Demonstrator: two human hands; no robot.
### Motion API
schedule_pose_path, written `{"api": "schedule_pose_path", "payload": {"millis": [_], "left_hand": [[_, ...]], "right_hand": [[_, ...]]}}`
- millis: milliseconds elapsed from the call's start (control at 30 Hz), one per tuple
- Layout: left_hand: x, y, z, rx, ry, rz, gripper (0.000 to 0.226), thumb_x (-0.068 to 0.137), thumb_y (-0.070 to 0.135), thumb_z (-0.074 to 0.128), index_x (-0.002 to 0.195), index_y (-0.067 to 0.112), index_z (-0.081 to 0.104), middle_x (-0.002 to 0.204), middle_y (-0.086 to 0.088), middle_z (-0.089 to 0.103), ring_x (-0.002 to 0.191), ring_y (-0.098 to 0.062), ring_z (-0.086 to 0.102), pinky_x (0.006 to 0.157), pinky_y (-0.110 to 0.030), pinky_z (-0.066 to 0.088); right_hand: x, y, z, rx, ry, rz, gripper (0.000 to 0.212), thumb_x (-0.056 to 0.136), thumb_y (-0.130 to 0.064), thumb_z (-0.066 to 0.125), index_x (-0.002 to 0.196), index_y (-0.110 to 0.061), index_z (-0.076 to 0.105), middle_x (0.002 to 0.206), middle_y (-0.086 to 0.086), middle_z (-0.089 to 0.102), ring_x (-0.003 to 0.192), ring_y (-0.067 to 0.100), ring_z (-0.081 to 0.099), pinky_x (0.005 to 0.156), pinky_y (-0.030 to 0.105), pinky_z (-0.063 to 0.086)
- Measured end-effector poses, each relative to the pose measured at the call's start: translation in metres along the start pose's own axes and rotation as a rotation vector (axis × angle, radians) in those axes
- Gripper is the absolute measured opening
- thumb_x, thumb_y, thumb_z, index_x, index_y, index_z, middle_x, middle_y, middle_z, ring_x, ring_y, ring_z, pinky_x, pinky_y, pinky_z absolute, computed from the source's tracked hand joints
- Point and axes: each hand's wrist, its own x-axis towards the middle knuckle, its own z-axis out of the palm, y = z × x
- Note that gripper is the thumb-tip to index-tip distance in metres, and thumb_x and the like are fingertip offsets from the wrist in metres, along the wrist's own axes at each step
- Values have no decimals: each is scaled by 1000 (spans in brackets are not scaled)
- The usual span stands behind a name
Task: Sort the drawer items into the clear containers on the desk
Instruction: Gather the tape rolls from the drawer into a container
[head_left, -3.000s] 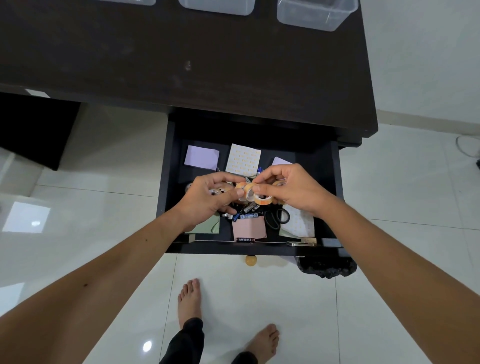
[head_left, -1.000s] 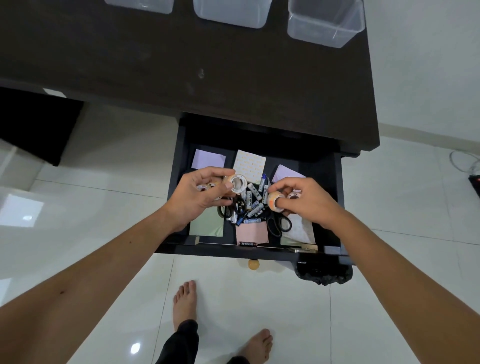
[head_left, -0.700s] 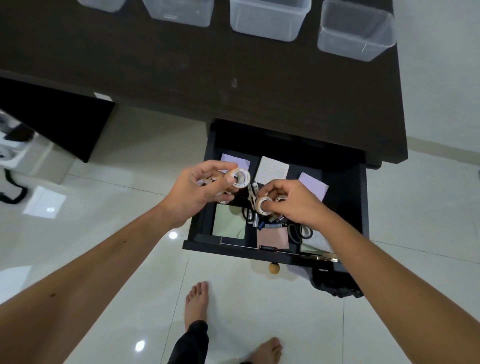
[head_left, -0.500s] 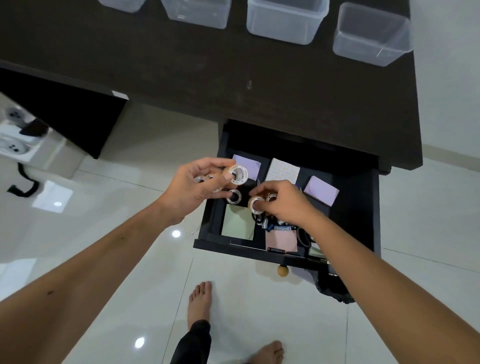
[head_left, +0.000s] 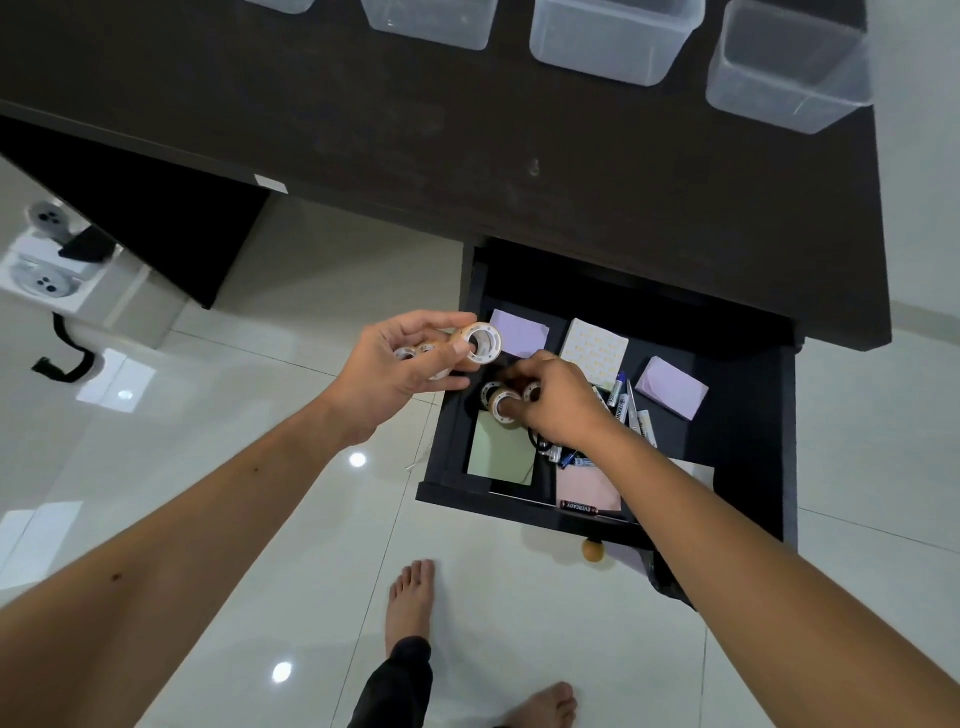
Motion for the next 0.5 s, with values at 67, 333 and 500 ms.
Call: {"api": "schedule_pose_path", "payload": {"millis": [67, 333, 500], "left_hand": [[0, -2, -2, -7, -5, -8, 32, 96, 7, 72, 128, 7, 72, 111, -17, 77, 102, -33, 78, 89, -43, 65], [0, -3, -7, -10, -10, -15, 31, 97, 7, 72, 128, 7, 72, 111, -21, 76, 101, -32, 78, 87, -41, 65], [-2, -3, -8, -6, -20, -13, 32, 96, 6, 72, 128, 7, 72, 116, -27, 73, 105, -33, 77, 86, -40, 65]], "right_hand": [[0, 0, -1, 21, 17, 19, 32, 88, -19, 82, 119, -23, 73, 113, -4, 62, 101, 17, 61, 83, 22, 44], [-3, -1, -2, 87, -26, 56, 47, 86, -19, 84, 130, -26, 67, 109, -10, 70, 99, 13, 66, 85, 23, 51], [-4, 2, 0, 67, -32, 73, 44, 86, -20, 84, 127, -23, 70, 115, -4, 69, 105, 19, 67, 90, 31, 53]]}}
